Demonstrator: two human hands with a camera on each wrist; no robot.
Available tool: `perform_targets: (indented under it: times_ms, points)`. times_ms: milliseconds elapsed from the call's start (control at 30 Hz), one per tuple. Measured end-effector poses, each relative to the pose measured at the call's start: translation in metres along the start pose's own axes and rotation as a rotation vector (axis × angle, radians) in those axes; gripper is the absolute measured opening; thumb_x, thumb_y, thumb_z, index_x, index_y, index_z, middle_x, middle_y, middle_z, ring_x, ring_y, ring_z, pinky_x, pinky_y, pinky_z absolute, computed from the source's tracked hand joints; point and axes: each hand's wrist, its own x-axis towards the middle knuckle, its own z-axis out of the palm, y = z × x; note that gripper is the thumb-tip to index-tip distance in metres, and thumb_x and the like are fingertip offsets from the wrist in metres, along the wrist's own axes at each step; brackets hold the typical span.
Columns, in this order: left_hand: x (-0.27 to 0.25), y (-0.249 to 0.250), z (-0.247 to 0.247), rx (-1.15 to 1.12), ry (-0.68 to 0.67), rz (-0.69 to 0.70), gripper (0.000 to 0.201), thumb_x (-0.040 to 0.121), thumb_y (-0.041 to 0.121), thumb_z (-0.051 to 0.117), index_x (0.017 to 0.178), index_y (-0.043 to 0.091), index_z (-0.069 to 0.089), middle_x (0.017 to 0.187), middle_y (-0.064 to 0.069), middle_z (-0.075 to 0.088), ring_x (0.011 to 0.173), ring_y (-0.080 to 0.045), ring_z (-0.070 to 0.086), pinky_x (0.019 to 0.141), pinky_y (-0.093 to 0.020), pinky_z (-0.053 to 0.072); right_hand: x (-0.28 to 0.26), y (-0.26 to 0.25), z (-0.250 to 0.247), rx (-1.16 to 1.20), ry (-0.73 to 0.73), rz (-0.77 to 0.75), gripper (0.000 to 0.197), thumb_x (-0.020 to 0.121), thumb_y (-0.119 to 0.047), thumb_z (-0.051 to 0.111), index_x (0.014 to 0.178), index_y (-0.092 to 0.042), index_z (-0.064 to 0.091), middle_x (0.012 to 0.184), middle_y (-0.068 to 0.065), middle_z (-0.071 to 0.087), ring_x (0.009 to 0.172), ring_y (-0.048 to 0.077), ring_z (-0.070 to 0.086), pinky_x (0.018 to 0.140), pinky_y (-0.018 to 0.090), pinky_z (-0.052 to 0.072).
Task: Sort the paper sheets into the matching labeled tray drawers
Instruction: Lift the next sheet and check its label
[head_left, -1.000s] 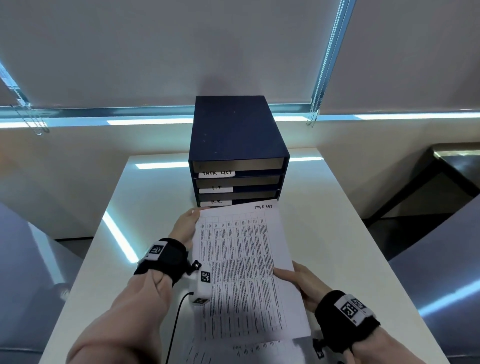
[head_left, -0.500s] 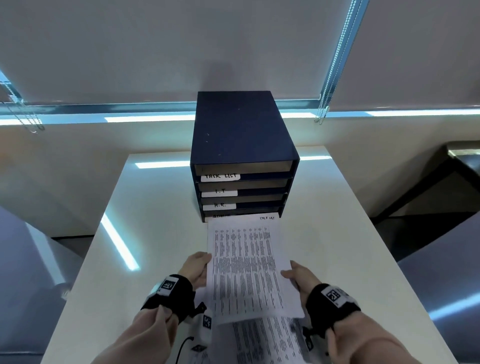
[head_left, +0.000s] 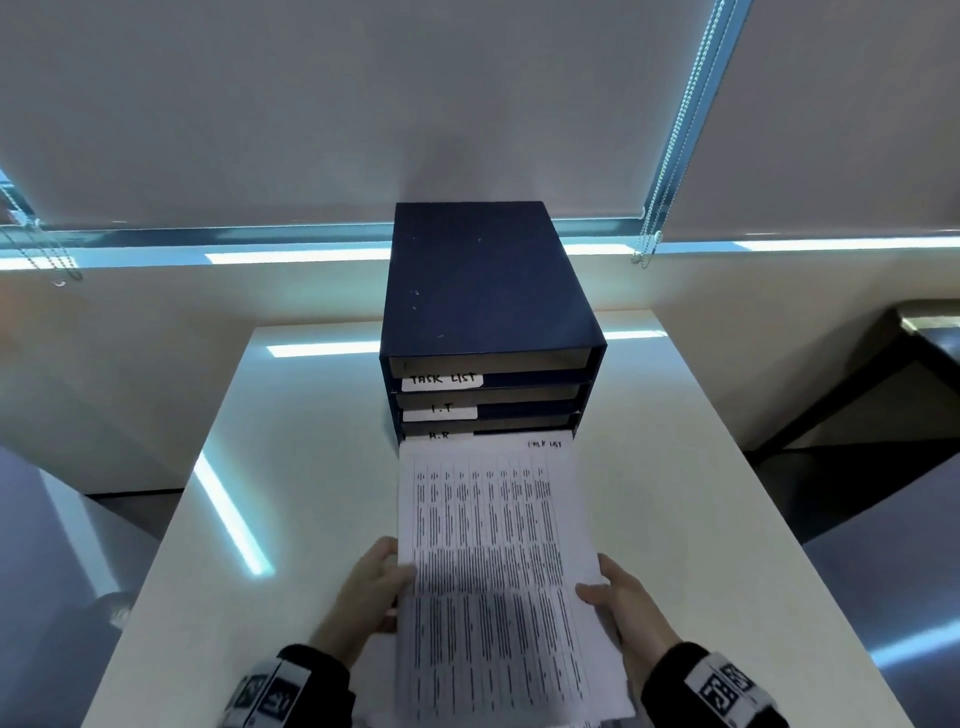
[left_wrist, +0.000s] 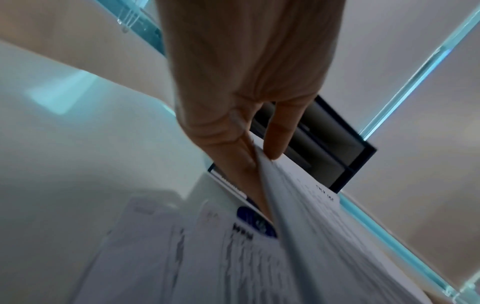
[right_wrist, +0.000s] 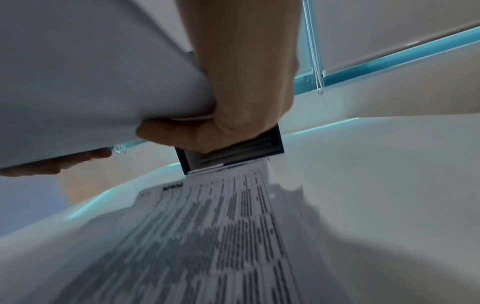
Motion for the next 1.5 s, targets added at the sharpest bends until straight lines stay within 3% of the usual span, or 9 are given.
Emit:
perform_targets:
  times_ms: [167, 433, 567, 733, 833, 1067, 1300, 1433, 1500]
  points:
    - [0.003, 0.058, -0.006, -0.003, 0.009, 0.140, 0.010, 0.096, 0.010, 0.048, 0.100, 0.013, 0.056, 0.078, -0.009, 0.070, 0.063, -0.021, 0.062, 0.049, -0.024, 0.046, -0.006, -0.060, 0.012, 0.012, -0.046, -0.113, 0.041, 0.092, 0.005, 0.043, 0.131, -0.008, 0.049, 0.123, 0.016, 0.064, 0.112, 0.035, 0.062, 0.103, 0.054, 0.043]
    - [0.036, 0.105, -0.006, -0.036, -0.009, 0.150, 0.026, 0.097, 0.014, 0.049, 0.121, 0.012, 0.055, 0.092, -0.006, 0.070, 0.076, -0.020, 0.067, 0.074, -0.038, 0.057, 0.014, -0.146, 0.034, -0.119, -0.035, -0.163, 0.043, 0.094, 0.006, 0.036, 0.133, -0.003, 0.048, 0.129, 0.019, 0.059, 0.116, 0.036, 0.057, 0.105, 0.051, 0.041]
    - [0.035, 0.088, 0.000, -0.032, -0.042, 0.126, 0.025, 0.097, 0.015, 0.049, 0.121, 0.014, 0.057, 0.106, -0.015, 0.071, 0.091, -0.030, 0.067, 0.088, -0.050, 0.053, 0.020, -0.157, 0.037, -0.121, -0.047, -0.159, 0.041, 0.093, 0.006, 0.035, 0.129, -0.002, 0.052, 0.114, 0.019, 0.066, 0.094, 0.032, 0.065, 0.079, 0.040, 0.052]
    - [0.027, 0.040, 0.008, -0.041, -0.047, 0.130, 0.029, 0.099, 0.011, 0.044, 0.127, 0.012, 0.052, 0.106, -0.013, 0.071, 0.080, -0.023, 0.071, 0.066, -0.031, 0.057, 0.012, -0.110, 0.021, -0.123, -0.062, -0.130, 0.041, 0.093, 0.006, 0.035, 0.128, -0.008, 0.053, 0.114, 0.016, 0.069, 0.102, 0.034, 0.067, 0.092, 0.047, 0.051]
    - [0.015, 0.024, 0.014, -0.067, -0.071, 0.124, 0.027, 0.100, 0.008, 0.041, 0.120, 0.018, 0.055, 0.097, -0.012, 0.072, 0.061, -0.014, 0.068, 0.050, -0.020, 0.050, 0.011, -0.084, 0.010, -0.103, -0.040, -0.099, 0.039, 0.093, 0.006, 0.037, 0.125, -0.009, 0.054, 0.106, 0.014, 0.073, 0.096, 0.033, 0.069, 0.079, 0.040, 0.055]
    - [0.026, 0.058, 0.012, -0.136, -0.048, 0.158, 0.024, 0.098, 0.018, 0.047, 0.121, 0.017, 0.056, 0.116, -0.010, 0.068, 0.102, -0.026, 0.068, 0.097, -0.048, 0.049, 0.023, -0.118, 0.017, -0.058, -0.031, -0.164, 0.039, 0.094, 0.006, 0.036, 0.128, -0.006, 0.050, 0.108, 0.017, 0.068, 0.091, 0.033, 0.066, 0.080, 0.043, 0.054]
    - [0.038, 0.086, 0.015, -0.107, -0.057, 0.215, 0.025, 0.101, 0.029, 0.040, 0.124, 0.021, 0.048, 0.109, -0.007, 0.068, 0.046, -0.015, 0.060, 0.047, -0.024, 0.054, 0.039, -0.184, 0.038, -0.127, -0.065, -0.229, 0.030, 0.096, -0.014, 0.051, 0.125, -0.010, 0.052, 0.110, 0.012, 0.068, 0.096, 0.030, 0.065, 0.086, 0.044, 0.053]
    - [0.068, 0.103, 0.020, -0.251, 0.046, 0.245, 0.027, 0.102, 0.022, 0.039, 0.125, 0.011, 0.048, 0.095, -0.008, 0.065, 0.044, -0.007, 0.049, 0.042, -0.017, 0.045, 0.034, -0.177, 0.033, -0.167, -0.057, -0.148, 0.010, 0.091, -0.018, 0.062, 0.095, -0.011, 0.057, 0.088, 0.006, 0.065, 0.050, 0.013, 0.053, 0.040, 0.019, 0.039]
    - [0.080, 0.117, 0.023, -0.377, 0.071, 0.254, 0.022, 0.099, 0.015, 0.046, 0.119, 0.008, 0.053, 0.094, -0.007, 0.066, 0.054, -0.007, 0.056, 0.049, -0.016, 0.050, 0.043, -0.179, 0.036, 0.089, -0.084, -0.139, 0.006, 0.091, -0.002, 0.057, 0.091, -0.007, 0.053, 0.086, 0.009, 0.064, 0.053, 0.011, 0.057, 0.040, 0.016, 0.044]
